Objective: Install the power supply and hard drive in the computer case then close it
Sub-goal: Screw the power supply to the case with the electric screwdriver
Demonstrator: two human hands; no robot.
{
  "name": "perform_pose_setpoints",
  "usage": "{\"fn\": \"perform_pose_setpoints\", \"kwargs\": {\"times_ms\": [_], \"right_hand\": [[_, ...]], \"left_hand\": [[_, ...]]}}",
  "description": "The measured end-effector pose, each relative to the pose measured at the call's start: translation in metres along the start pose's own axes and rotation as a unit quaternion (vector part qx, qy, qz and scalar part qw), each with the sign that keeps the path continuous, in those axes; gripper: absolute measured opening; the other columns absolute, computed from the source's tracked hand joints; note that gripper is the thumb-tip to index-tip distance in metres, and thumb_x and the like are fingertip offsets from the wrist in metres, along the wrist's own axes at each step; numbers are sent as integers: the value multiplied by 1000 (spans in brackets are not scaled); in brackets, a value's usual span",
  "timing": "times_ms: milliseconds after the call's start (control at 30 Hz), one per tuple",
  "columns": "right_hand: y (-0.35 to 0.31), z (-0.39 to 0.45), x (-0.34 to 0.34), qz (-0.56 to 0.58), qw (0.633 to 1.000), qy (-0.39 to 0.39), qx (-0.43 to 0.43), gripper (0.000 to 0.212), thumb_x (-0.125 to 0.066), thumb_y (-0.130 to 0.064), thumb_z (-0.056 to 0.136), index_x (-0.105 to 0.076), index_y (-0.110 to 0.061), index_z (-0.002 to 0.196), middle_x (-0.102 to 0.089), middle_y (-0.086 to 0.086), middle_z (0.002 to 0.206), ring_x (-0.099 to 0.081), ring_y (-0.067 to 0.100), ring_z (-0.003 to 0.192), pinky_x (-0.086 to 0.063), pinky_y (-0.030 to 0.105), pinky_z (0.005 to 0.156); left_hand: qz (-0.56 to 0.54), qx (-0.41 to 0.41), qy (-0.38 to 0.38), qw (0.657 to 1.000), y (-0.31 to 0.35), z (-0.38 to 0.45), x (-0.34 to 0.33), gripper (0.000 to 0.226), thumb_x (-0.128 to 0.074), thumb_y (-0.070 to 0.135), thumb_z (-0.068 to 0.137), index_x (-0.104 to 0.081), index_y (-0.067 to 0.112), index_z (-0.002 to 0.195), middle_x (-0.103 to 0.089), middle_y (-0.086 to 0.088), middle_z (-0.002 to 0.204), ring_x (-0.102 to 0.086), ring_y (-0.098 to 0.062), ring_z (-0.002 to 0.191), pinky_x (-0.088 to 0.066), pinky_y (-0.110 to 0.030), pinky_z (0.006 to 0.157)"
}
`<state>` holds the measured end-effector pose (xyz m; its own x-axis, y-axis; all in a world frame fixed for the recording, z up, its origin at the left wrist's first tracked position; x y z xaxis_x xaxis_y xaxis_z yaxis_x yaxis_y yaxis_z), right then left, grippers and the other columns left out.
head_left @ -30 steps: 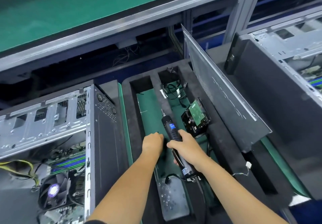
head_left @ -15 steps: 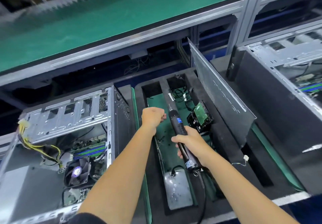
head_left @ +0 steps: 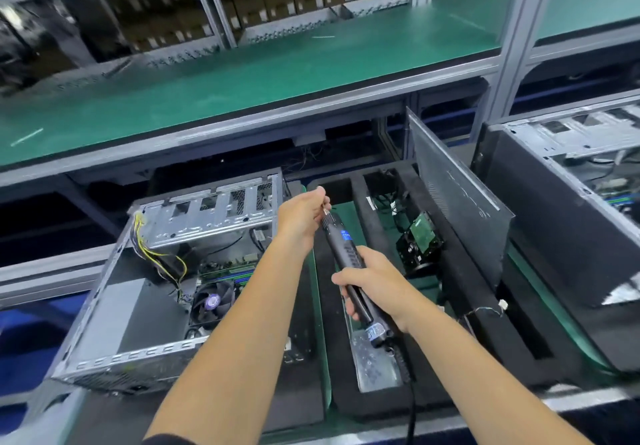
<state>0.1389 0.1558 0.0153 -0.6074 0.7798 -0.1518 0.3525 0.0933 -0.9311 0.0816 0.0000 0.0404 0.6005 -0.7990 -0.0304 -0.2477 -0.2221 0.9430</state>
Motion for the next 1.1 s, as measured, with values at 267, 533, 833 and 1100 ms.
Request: {"fn": "perform_pose_setpoints", "kwargs": {"times_ms": [267,533,833,1100], "right_hand": [[-9,-25,-87,-31,998,5,51,26,-69,-15,79,-53,-11,100,-59,8,67,-56,27,48,-48,32,47],[7,-52,-209,-23,998,-1,61,29,-67,-10,86,-51,-23,106,-59,9,68,-56,25,49,-48,32,46],[45,-94,-297,-21,999,-5,44,30,-66,-8,86,-50,-9,111,-58,8,63,-56,25,47,-48,31,45],[68,-118,-323,-31,999,-37,21,32,-68,-12,81,-50,-12,107,-56,13,69,-56,25,49,-48,31,46]], "left_hand": [[-226,-4,-49,973,29,-42,74,17,-48,9,99,-52,-1,85,-54,-9,70,-52,-13,51,-43,-19,55],[-226,2,-78,971,27,-84,202,23,-49,14,98,-56,3,80,-65,-1,55,-61,-10,53,-48,-24,62],[-291,4,-51,955,3,-135,288,11,-53,8,96,-53,-3,92,-59,-11,71,-57,-14,50,-55,-23,62],[-309,25,-16,950,-25,-158,323,15,-57,12,94,-55,-3,94,-61,-10,72,-59,-12,48,-50,-20,49]]}}
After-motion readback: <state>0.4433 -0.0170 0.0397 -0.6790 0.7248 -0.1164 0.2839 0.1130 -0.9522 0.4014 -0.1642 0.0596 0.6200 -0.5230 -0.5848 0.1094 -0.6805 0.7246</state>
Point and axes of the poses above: each hand's wrist, its own z-axis towards the middle knuckle, its own x-axis out of the back of the hand, y = z × x, the point moved 3 cm from there along z, towards the middle knuckle
